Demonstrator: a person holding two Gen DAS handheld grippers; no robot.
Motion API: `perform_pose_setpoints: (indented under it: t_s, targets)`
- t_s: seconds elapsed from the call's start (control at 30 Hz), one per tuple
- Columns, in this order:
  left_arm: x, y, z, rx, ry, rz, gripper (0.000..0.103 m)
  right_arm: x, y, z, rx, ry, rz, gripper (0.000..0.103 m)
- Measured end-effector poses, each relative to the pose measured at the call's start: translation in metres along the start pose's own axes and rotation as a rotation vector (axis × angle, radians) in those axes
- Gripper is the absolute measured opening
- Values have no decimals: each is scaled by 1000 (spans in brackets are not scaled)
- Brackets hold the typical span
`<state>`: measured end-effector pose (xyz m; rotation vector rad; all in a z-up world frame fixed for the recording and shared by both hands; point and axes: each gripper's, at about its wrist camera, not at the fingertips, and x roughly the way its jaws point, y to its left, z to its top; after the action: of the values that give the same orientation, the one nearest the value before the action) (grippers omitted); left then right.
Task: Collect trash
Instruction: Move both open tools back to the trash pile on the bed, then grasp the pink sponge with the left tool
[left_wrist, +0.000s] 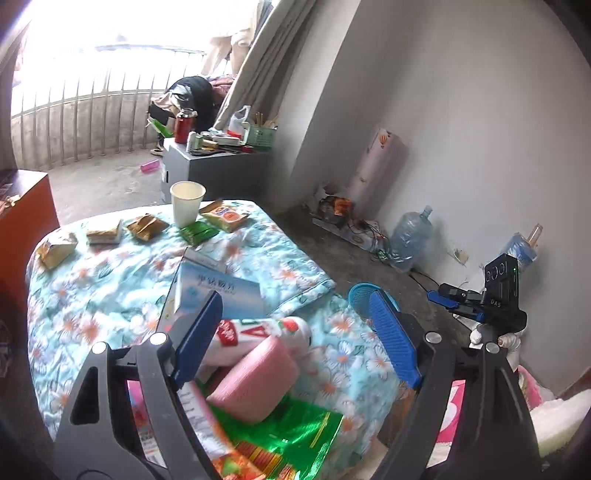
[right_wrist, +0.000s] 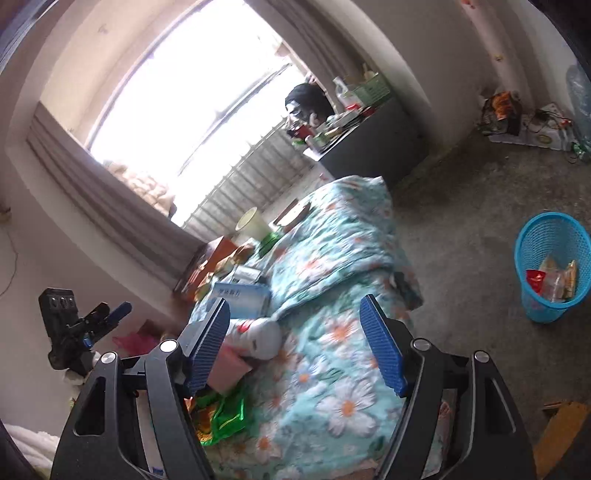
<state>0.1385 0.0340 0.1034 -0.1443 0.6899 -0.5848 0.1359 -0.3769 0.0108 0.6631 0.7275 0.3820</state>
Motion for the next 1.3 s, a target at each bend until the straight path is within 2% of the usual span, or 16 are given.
perform_pose_setpoints:
  t_s: [0.13,0.3,0.4,0.5,0.6,0.73,0.97,1.07,1.3]
  targets:
    - [-27,19,-35,-37,-36,11,77,30,28,-25,-12,97,52,71]
    - [-34,32,-71,-61,-36,30,77,74,56,-57,42,199,112,71]
    - [-26,30,-85,-23,-17,53,77,96,61,-68,91,243,117,71]
    - [-15,20,-93,65,6,65,77,107,64,-69,105,255,111,71]
    - [2,15,-95,122,68,75,77,113,70,-67,74,272,92,71]
    - [21,18,-92,148,135,47,77,125,73,-65,20,292,53,71]
    - [62,45,-79,60,250,4,77,150,65,-72,51,313,70,71]
    - [75,51,-76,19,266,-2,77,154,59,-73,60,324,76,71]
    - [95,46,-78,31,320,6,73,155,44,-71,82,330,87,71]
